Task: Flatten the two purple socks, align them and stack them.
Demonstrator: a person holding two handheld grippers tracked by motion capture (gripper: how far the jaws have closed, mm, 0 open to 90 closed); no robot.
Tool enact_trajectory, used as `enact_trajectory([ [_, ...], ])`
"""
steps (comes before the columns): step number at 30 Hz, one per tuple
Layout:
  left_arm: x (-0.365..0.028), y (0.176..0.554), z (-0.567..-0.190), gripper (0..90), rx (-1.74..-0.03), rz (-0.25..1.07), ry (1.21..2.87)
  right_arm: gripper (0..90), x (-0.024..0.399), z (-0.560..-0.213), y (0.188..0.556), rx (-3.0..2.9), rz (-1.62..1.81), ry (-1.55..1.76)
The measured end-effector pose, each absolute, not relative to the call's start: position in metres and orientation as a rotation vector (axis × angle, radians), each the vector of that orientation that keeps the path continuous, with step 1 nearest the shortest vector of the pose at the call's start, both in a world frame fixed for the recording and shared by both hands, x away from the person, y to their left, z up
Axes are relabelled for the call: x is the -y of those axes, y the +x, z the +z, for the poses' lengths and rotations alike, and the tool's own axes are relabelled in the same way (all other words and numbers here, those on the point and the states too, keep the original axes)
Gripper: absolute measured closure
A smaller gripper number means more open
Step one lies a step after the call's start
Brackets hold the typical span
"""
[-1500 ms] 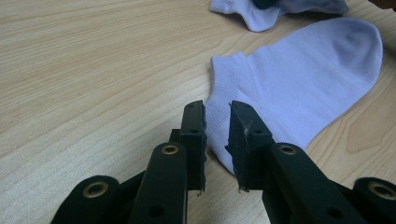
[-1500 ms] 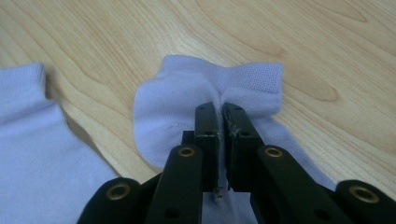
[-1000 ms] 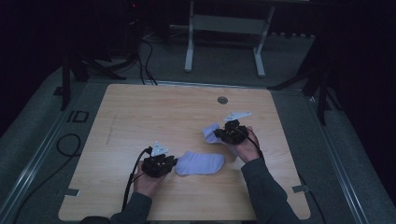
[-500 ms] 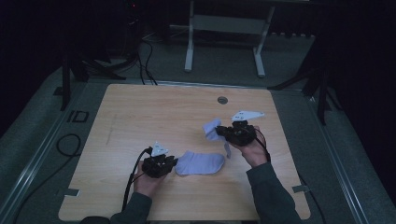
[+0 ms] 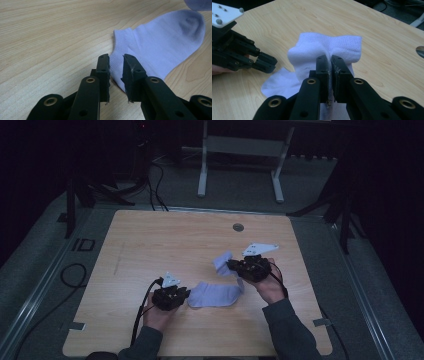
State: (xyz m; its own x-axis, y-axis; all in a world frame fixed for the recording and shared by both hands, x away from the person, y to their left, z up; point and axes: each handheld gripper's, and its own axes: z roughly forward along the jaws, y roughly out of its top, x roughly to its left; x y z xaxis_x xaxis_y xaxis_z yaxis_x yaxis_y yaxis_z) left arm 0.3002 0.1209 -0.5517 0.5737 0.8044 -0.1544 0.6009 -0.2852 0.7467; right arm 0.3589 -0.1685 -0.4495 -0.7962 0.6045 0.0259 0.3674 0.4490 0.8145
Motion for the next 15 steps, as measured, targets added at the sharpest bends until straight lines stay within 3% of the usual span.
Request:
enact_trajectory([
  [15,-0.121,0.3,-0.551,75.2,-1.12,0.321,2.003,84.2,0.151,-0.46,0.353,-2.474,1.265,0.787],
])
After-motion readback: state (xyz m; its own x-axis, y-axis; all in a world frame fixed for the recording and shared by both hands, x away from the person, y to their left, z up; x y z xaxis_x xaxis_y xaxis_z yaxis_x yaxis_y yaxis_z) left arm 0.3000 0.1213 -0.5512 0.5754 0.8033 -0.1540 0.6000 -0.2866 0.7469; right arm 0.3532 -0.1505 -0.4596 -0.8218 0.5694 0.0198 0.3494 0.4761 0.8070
